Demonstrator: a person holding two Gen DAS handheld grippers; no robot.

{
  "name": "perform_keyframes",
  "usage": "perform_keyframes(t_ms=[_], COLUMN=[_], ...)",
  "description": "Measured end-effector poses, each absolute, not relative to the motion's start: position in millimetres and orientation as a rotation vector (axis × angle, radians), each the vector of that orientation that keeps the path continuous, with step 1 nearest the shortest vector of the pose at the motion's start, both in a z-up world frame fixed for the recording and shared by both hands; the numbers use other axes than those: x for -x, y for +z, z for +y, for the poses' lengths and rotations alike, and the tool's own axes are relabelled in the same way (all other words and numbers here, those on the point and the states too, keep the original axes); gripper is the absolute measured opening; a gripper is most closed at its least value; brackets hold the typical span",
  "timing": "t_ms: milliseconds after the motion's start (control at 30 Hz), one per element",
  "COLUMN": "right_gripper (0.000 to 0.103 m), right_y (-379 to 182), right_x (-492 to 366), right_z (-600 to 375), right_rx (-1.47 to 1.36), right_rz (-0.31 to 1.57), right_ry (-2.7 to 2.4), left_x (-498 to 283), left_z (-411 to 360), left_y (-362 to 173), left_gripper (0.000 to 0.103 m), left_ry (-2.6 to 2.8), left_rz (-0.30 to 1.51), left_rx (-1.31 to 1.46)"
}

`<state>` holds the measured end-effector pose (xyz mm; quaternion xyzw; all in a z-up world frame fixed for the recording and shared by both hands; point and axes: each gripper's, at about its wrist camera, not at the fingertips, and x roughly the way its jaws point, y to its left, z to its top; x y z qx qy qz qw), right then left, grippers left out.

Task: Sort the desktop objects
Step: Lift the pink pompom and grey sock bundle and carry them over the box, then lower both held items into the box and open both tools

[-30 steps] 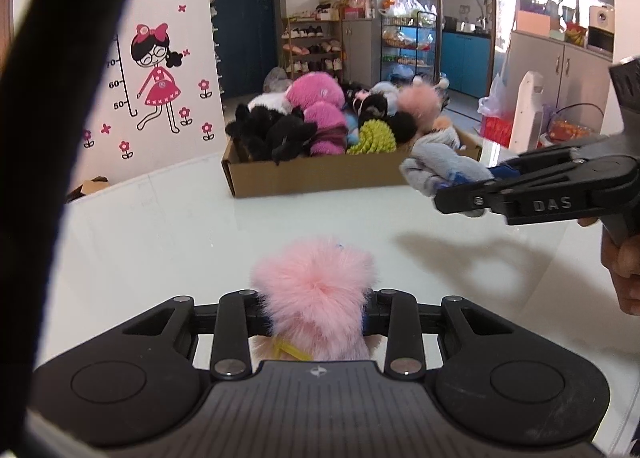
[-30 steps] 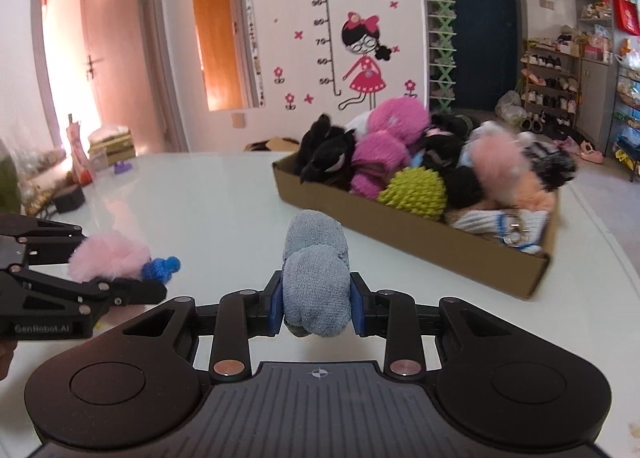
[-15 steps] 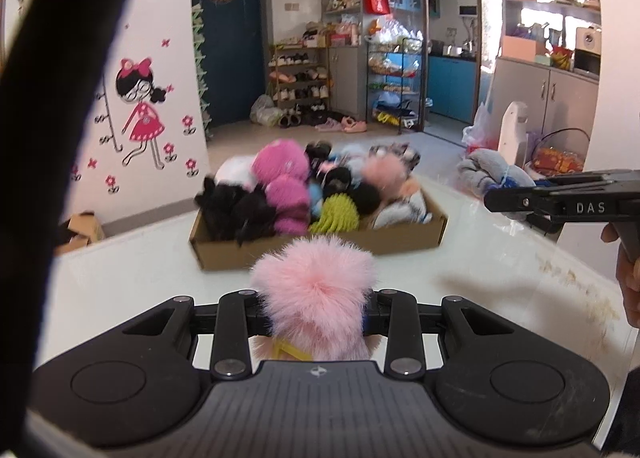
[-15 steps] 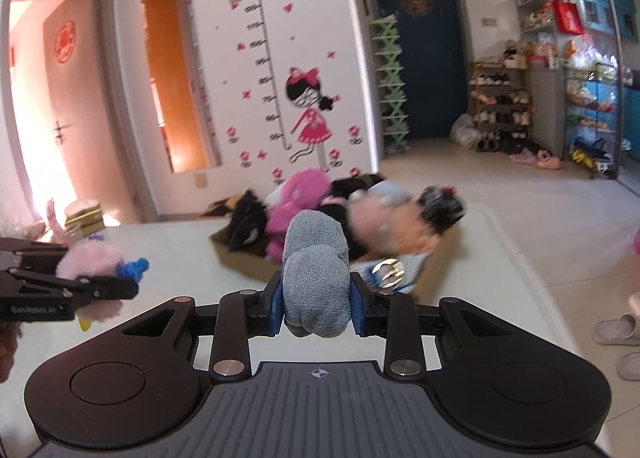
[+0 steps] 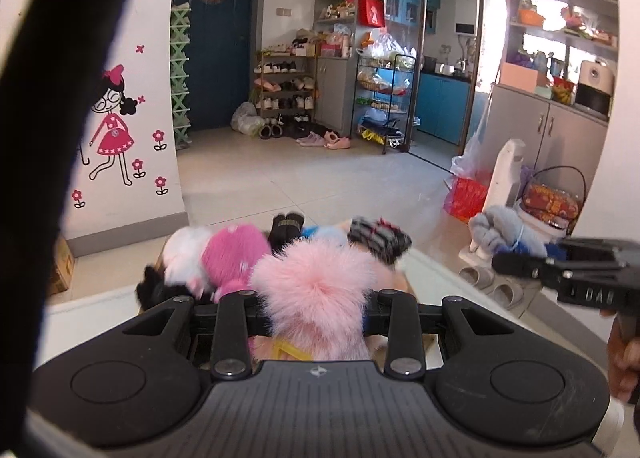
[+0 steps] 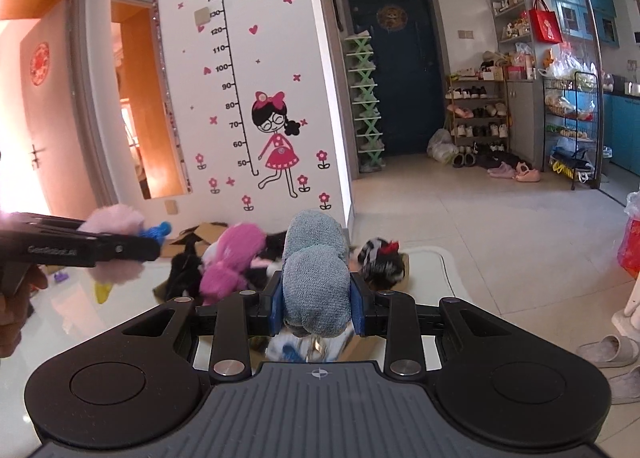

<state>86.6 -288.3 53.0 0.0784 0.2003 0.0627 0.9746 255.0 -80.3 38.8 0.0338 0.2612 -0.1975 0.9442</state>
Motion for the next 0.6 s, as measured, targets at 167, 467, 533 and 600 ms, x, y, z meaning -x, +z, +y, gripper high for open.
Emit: perform_keyframes(t_ms=[167, 467, 533, 600], right_gripper=[0.039, 0.039, 0.039, 0.039], right_y=[67.1, 50.5, 37.6, 27.4], right_x=[-118.0, -173.2, -181.1, -186.9], right_z=[-303.8, -310.2, -308.8, -306.5], right_rx=[-0.244, -0.282, -0.284, -0.265], right_rz=[0.316, 0.33, 0.363, 0.389], right_ry=[0.108, 0.109, 0.113, 0.106], left_x=[-276.0, -309.4, -315.9, -318.1], left_z=[-97.9, -114.8, -114.9, -113.1], left_y=[41.5, 25.1, 19.2, 17.9], left_gripper=[0.031, 0.031, 0.031, 0.031], left_ry=[-0.394, -0.381, -0.374, -0.371], left_rz=[0.533, 0.595, 0.618, 0.635], left_rx=[-0.102, -0.139, -0.137, -0.122])
